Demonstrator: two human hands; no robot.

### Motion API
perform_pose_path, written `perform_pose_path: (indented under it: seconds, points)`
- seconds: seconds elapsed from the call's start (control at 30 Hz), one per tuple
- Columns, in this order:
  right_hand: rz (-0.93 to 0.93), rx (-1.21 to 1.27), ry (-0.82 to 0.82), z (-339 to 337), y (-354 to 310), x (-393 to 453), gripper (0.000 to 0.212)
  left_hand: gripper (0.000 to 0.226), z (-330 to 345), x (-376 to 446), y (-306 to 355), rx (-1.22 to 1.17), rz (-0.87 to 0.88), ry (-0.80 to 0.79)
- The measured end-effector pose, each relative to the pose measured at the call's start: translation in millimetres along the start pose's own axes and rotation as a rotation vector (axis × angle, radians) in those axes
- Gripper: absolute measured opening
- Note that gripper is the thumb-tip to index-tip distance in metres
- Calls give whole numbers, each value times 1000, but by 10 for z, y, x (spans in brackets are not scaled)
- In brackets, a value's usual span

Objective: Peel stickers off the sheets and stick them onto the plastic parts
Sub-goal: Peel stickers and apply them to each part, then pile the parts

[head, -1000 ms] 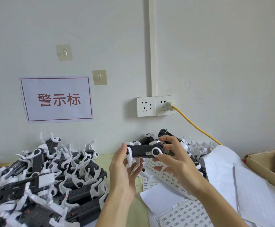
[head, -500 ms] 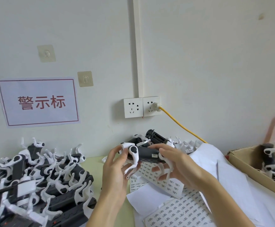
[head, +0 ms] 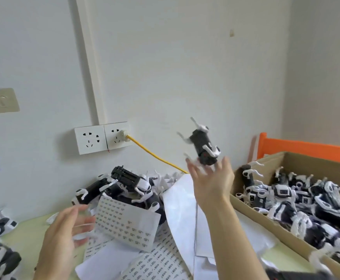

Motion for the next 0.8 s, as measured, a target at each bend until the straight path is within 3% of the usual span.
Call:
perform_pose_path:
  seconds: [0.07, 0.17, 0.27, 0.37, 0.47, 0.57, 0.67, 0.73, 0.8]
  points:
    - [-34, 141, -35, 30, -83, -3, 58, 24, 34, 20, -1, 63, -2, -9]
    - [-92, -139, 25, 30, 34, -71, 51, 17, 47, 72, 45, 297, 57, -28]
    - [-55, -408, -9, 96, 316, -169, 40, 14, 7, 227, 182, 769, 225, -149]
    - [1, -674, -124, 157, 615, -274, 32, 47, -261, 568, 219, 1349, 266, -207]
    - [10, -867, -256, 230, 835, -413, 30, 71, -768, 937, 154, 1670, 75, -197]
    - [-3, -1028, -389, 296, 970, -491, 29, 93, -1436, 1195, -35, 1798, -227, -207]
    - [-5, -1101, -446, 314, 1041, -523, 30, 107, -1962, 1227, -301, 1758, -494, -307]
    - [-3, -1120, -448, 305, 1061, -517, 31, 89, -2051, 1185, -423, 1662, -519, -342]
    - [-1, -1129, -448, 299, 1074, -519, 31, 43, -2020, 1186, -418, 1599, -368, -289]
Point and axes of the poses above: each hand's wrist, its own x-axis towards the middle knuckle, its own z-axis out of the palm, y = z × x, the point moved 5 cm from there along x, towards the middle knuckle, and after that the axes turned 13 degrees about x, right-handed, at the moved point
